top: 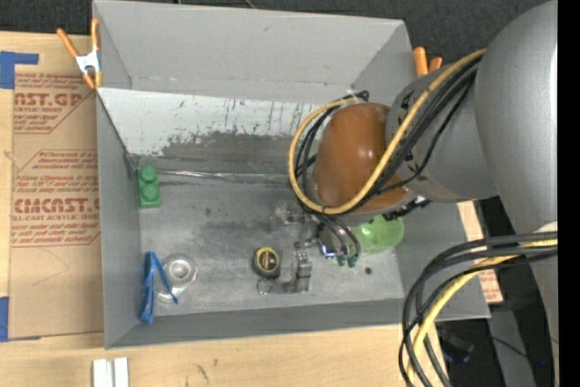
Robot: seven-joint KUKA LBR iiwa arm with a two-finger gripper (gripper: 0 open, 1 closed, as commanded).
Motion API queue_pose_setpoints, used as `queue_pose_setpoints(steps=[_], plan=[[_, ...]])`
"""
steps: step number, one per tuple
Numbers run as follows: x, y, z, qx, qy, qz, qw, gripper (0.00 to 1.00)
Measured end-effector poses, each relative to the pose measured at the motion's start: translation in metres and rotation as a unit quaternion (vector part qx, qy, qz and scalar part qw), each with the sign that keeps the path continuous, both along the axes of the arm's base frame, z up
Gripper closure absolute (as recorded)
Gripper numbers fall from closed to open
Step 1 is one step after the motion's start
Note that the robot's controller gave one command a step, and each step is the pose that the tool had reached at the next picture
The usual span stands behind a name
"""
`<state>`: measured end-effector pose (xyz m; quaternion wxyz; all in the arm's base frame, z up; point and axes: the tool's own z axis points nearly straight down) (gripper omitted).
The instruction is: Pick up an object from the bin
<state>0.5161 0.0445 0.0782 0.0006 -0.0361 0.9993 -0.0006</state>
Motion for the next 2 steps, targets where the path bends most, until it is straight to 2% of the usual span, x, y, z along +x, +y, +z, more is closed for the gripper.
queue_pose_setpoints(steps=[1,2], plan=[[-0.019,0.044,0.002,0.002,0.0016,0.027,0.9996,0.0],[-0.005,0.0,-0.009,0.0,0.0004,0.11,0.9939,0.0]])
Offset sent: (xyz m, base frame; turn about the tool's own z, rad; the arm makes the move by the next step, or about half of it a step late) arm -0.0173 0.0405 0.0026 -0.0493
